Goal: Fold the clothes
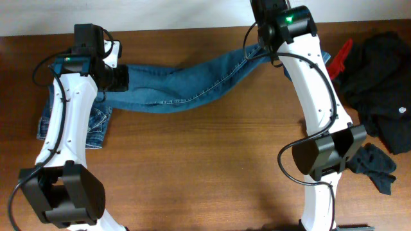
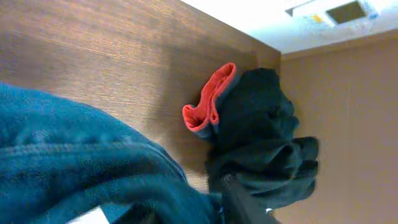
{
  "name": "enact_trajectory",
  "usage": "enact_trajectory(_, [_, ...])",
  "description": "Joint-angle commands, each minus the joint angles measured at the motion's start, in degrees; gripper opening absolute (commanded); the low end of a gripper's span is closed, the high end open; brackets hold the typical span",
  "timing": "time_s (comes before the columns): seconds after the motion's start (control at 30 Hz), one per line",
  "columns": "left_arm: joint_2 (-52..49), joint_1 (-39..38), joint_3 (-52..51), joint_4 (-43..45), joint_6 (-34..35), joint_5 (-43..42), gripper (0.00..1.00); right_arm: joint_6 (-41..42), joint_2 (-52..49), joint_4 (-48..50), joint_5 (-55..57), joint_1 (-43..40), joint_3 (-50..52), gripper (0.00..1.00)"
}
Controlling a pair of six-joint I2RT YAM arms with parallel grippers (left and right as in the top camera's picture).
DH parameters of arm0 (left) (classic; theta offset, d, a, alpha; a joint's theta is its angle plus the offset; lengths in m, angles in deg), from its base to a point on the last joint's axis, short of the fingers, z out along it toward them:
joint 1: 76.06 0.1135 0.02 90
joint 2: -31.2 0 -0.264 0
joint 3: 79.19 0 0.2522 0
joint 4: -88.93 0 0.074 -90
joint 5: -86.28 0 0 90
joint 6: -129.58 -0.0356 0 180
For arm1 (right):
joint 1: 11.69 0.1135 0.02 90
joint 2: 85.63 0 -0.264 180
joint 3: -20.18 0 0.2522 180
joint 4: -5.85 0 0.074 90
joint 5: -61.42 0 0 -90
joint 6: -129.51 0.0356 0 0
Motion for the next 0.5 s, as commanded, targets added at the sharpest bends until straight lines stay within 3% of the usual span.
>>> enact_trajectory(0.0, [-0.2, -0.2, -0.2, 0.0, -0.4, -0.6, 0.40, 1.0, 0.9, 0.3, 3.8, -0.5, -0.5, 0.50])
enact_trajectory(0.07, [-0.2, -0.2, -0.2, 0.0, -0.4, -0.6, 0.47, 1.0, 0.8, 1.3, 4.0, -0.5, -0.5, 0.67])
enact_trajectory(0.13, [-0.2, -0.2, -0.2, 0.0, -0.4, -0.6, 0.61, 1.0, 0.9, 2.6, 3.9, -0.6, -0.6, 0.75])
enact_trajectory(0.17, [-0.2, -0.2, -0.2, 0.0, -0.4, -0.6, 0.72, 1.1, 0.9, 2.6, 3.3, -0.6, -0.8, 0.75])
enact_trajectory(0.2, [-0.2, -0.2, -0.2, 0.0, -0.4, -0.6, 0.99, 1.0, 0.9, 2.6, 1.3, -0.5, -1.0, 0.76])
enact_trajectory(0.27, [-0.2, -0.2, -0.2, 0.0, -0.4, -0.7, 0.99, 1.0, 0.9, 1.7, -8.8, -0.4, -1.0, 0.84])
enact_trajectory(0.3, [-0.2, -0.2, -0.2, 0.2, -0.4, -0.9, 0.99, 1.0, 0.8, 0.7, -21.5, -0.7, -0.9, 0.83])
enact_trajectory(0.37, [-0.2, -0.2, -0.2, 0.0, -0.4, -1.3, 0.99, 1.0, 0.5, 0.0, -36.3, -1.1, 0.1, 0.80])
enact_trajectory(0.4, [-0.2, -0.2, -0.2, -0.5, -0.4, -1.3, 0.94, 2.2, 0.3, 0.0, -42.2, -1.4, 1.4, 0.77])
enact_trajectory(0.47, [-0.2, -0.2, -0.3, -2.4, -0.3, -1.3, 0.75, 4.2, -0.3, -0.1, -48.3, -1.3, 4.3, 0.77])
